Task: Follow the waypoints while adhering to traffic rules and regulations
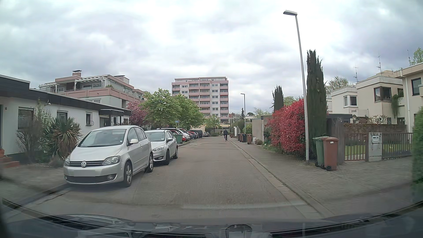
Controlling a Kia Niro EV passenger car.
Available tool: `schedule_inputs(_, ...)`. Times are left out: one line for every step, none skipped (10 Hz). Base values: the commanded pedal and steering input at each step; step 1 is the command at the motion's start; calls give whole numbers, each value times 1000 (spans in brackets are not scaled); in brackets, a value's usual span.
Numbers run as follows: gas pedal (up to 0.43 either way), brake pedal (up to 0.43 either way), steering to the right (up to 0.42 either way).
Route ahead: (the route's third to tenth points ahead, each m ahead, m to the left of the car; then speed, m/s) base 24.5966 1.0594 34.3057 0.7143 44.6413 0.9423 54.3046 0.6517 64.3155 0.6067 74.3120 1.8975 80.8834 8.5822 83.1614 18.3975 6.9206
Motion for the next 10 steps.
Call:
schedule_inputs(59,0,1)
schedule_inputs(59,0,0)
schedule_inputs(59,0,0)
schedule_inputs(59,0,0)
schedule_inputs(59,0,0)
schedule_inputs(59,0,0)
schedule_inputs(59,0,0)
schedule_inputs(59,0,0)
schedule_inputs(67,0,0)
schedule_inputs(67,0,0)
